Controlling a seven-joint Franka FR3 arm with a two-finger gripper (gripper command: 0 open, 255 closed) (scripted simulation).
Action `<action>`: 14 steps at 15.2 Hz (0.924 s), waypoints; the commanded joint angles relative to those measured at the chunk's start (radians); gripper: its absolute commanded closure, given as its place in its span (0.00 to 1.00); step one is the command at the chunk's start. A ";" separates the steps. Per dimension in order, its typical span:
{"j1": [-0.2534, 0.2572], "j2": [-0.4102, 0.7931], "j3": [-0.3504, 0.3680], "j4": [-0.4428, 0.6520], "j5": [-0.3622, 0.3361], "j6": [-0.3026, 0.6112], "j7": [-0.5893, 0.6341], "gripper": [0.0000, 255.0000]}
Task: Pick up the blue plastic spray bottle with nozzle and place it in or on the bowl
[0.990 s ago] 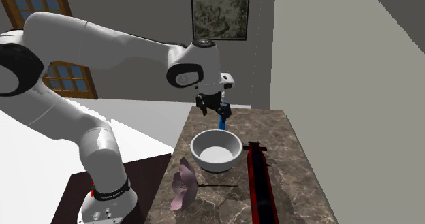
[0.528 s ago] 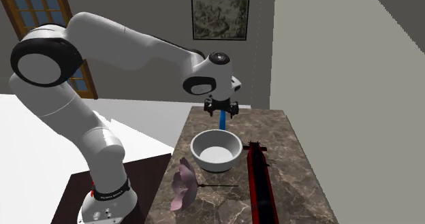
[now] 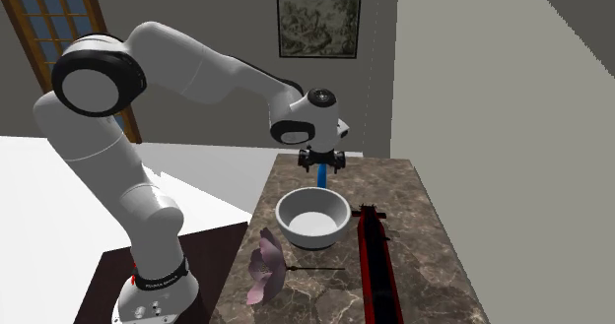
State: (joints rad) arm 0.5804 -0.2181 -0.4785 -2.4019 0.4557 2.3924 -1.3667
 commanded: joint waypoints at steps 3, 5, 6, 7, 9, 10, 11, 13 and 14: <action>0.009 0.023 -0.003 0.000 0.023 0.019 -0.018 0.00; 0.009 0.023 -0.003 0.000 0.024 0.019 -0.018 0.00; 0.009 0.023 -0.003 0.000 0.024 0.019 -0.018 0.00; 0.009 0.023 -0.003 0.000 0.024 0.019 -0.018 0.00; 0.009 0.023 -0.003 0.000 0.023 0.018 -0.018 1.00; 0.009 0.023 -0.003 0.000 0.023 0.018 -0.018 1.00; 0.009 0.023 -0.003 0.000 0.023 0.018 -0.018 1.00; 0.009 0.023 -0.003 0.000 0.023 0.018 -0.018 1.00; 0.009 0.023 -0.003 0.000 0.023 0.019 -0.018 1.00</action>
State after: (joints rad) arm 0.5898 -0.1952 -0.4815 -2.4017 0.4791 2.4109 -1.3844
